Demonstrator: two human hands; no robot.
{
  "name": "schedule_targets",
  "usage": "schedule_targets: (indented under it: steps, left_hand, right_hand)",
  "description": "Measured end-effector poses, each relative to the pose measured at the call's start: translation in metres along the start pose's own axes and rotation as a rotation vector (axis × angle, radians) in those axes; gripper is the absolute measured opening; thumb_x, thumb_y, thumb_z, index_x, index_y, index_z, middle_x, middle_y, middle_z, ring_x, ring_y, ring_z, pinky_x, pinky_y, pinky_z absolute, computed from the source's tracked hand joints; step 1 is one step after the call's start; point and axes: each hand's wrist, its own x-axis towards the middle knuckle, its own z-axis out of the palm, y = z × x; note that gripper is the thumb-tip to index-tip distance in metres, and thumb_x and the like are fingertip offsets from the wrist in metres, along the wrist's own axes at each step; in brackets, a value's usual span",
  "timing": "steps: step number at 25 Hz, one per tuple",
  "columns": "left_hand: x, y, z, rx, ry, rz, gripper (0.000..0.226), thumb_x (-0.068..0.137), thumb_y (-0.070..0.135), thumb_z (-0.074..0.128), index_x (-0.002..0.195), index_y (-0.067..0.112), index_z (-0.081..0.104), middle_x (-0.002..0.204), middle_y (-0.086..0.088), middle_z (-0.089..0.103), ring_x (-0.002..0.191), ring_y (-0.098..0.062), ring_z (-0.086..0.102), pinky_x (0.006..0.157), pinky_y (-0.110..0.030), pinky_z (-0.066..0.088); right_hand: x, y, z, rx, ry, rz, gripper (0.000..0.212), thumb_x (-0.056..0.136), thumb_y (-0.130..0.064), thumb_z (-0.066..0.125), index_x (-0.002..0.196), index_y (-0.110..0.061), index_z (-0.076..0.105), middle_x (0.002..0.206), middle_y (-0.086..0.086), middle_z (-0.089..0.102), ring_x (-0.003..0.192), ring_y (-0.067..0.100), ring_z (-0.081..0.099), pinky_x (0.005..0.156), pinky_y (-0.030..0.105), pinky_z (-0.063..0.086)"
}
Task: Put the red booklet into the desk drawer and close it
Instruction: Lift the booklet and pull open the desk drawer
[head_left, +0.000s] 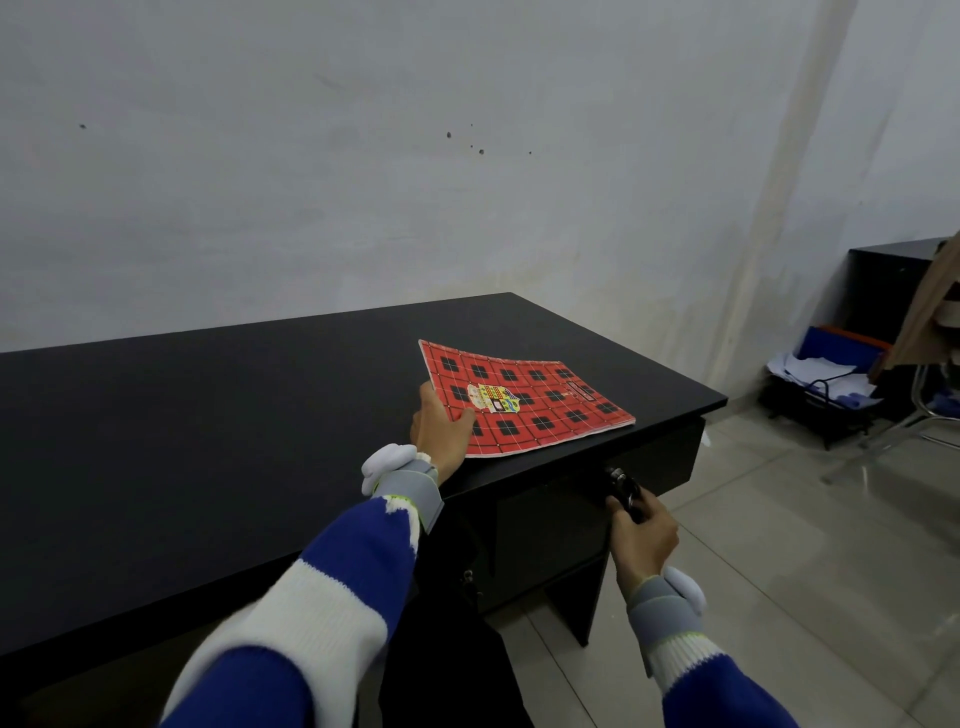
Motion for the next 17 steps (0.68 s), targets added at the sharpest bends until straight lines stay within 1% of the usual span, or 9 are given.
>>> schedule_targets:
  steps: [3,5,6,12,17]
  left_hand:
    - [0.000,0.000,0.000,-0.008,-0.003,0.000,0.041,0.090,0.011,0.056,0.128,0.008,0.042,0.122,-0.011,0.065,0.108,-0.028,0.064,0.082,-0.028,0.046]
    - [-0.001,0.001,0.000,-0.008,-0.001,0.003,0.041,0.090,0.011,0.056,0.128,0.007,0.042,0.122,-0.011,0.065,0.108,-0.028,0.064,0.082,-0.028,0.045]
    - [-0.001,0.001,0.000,-0.006,0.002,0.005,0.041,0.090,0.011,0.056,0.128,0.007,0.042,0.122,-0.011,0.065,0.108,-0.028,0.064,0.081,-0.027,0.044]
    - [-0.002,0.002,0.000,0.004,0.006,0.011,0.042,0.090,0.011,0.055,0.130,0.008,0.041,0.123,-0.010,0.064,0.110,-0.027,0.062,0.080,-0.025,0.039]
    - [-0.002,0.001,0.000,-0.012,-0.008,0.024,0.042,0.090,0.011,0.055,0.129,0.009,0.040,0.122,-0.009,0.065,0.107,-0.025,0.062,0.080,-0.025,0.040]
  right_hand:
    - [-0.004,0.007,-0.009,0.022,0.004,-0.018,0.041,0.082,-0.003,0.068,0.123,-0.005,0.064,0.114,0.018,0.066,0.109,0.034,0.060,0.094,0.034,0.046]
    - [-0.006,0.011,-0.014,0.026,0.014,-0.037,0.040,0.082,-0.003,0.068,0.122,-0.005,0.064,0.113,0.018,0.066,0.107,0.034,0.061,0.087,0.028,0.043]
    - [-0.007,0.013,-0.017,0.029,0.019,-0.048,0.040,0.082,-0.003,0.069,0.122,-0.004,0.064,0.113,0.018,0.066,0.106,0.034,0.061,0.086,0.027,0.042]
    - [-0.010,0.025,-0.031,0.057,0.034,-0.050,0.041,0.084,-0.001,0.067,0.125,-0.003,0.061,0.114,0.020,0.065,0.107,0.035,0.061,0.086,0.030,0.044]
    - [-0.014,0.032,-0.036,0.053,0.054,-0.026,0.042,0.084,0.000,0.067,0.125,-0.003,0.062,0.113,0.022,0.065,0.106,0.036,0.061,0.089,0.031,0.044]
